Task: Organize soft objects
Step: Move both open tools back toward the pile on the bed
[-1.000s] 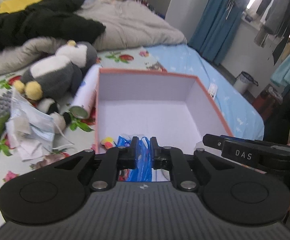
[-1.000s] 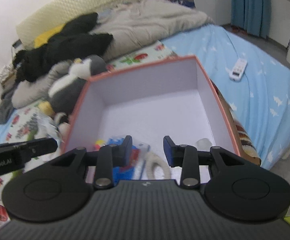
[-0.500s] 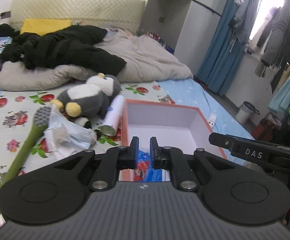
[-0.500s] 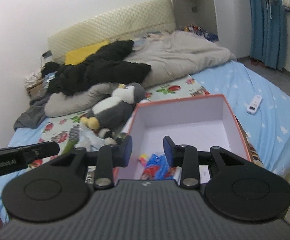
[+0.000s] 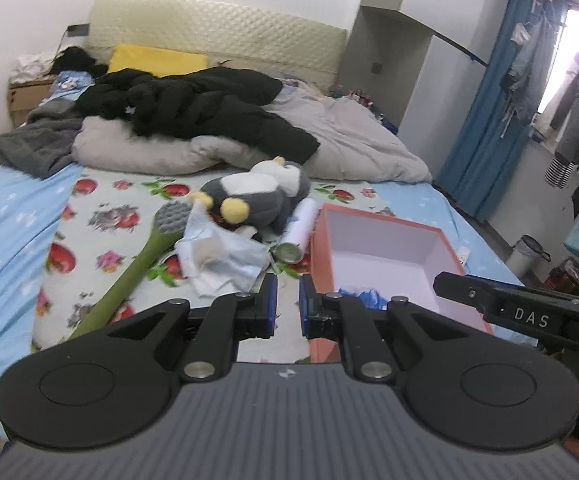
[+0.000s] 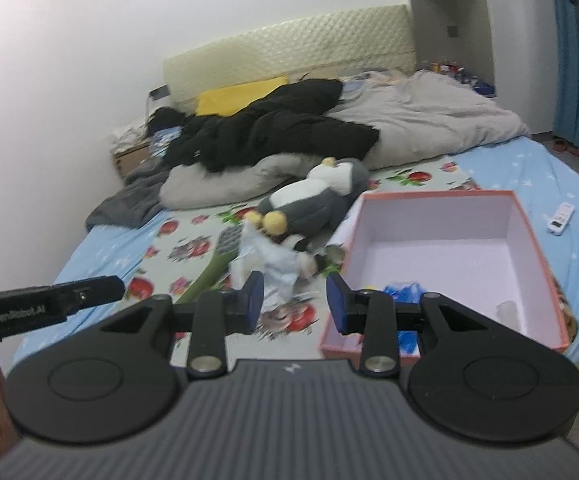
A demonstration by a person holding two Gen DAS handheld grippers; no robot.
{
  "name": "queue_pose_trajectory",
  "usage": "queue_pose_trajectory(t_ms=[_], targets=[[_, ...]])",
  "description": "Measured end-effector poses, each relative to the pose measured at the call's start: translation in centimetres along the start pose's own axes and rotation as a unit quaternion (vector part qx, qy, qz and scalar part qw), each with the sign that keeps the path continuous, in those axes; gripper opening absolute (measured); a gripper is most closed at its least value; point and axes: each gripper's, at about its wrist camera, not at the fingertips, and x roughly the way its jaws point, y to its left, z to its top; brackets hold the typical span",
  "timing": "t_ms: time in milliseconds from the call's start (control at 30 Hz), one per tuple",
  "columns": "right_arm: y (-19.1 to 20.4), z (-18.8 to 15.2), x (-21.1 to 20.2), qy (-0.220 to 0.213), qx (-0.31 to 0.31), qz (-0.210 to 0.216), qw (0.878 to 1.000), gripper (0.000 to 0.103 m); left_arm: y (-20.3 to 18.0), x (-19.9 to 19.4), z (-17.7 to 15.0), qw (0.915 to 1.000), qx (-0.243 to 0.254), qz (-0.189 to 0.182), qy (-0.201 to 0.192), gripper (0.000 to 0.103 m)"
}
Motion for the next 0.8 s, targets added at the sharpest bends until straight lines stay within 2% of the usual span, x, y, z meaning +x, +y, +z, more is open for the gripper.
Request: queue_pose_trajectory(t_ms=[100, 200, 267, 400, 533, 600, 667, 733, 800], targets=[[1.5, -0.9, -0.2, 0.008, -0.012, 0.013, 1.0, 0.04, 1.2, -1.0, -1.5, 0.9999, -0.009, 0.011, 0.007, 0.013], [2.6, -1.5, 0.2, 0.015, -0.018, 0.019, 1.0, 0.074, 2.6, -1.6, -3.0, 0.9992, -0.02, 0.027, 0.018, 0.013], [3.4, -1.8, 0.4, 0.021, -0.019, 0.025, 0.999, 0.084, 3.7, -2.0, -3.7, 0.9984, -0.038, 0.035, 0.023, 0.013], [5.2, -1.8, 0.7, 0.029, -0.041, 0.038, 0.998, 0.084, 5.2, -2.6, -3.8, 0.9968, -0.057, 0.053, 0.02, 0.013], [6.6, -1.1, 0.9, 0.054, -0.052, 0.063, 0.995, 0.084, 6.3, -3.2, -2.6, 0.9953, -0.064, 0.07, 0.017, 0.013], [7.3, -0.8, 0.5, 0.047, -0.074, 0.055, 0.995, 0.084, 6.8, -4.1, -2.0, 0.9948, -0.068, 0.076, 0.008, 0.013], [7.9, -0.4, -0.2, 0.04, -0.092, 0.069, 0.993, 0.084, 7.6, -4.5, -1.6, 0.9932, -0.083, 0.081, 0.006, 0.013], [8.2, 0.3, -0.6, 0.053, -0.093, 0.088, 0.99, 0.084, 8.2, -4.3, -1.0, 0.992, -0.092, 0.087, 0.006, 0.013], [8.3, 1.0, -0.8, 0.068, -0.088, 0.086, 0.99, 0.084, 8.5, -3.9, -0.7, 0.9914, -0.091, 0.094, 0.008, 0.013]])
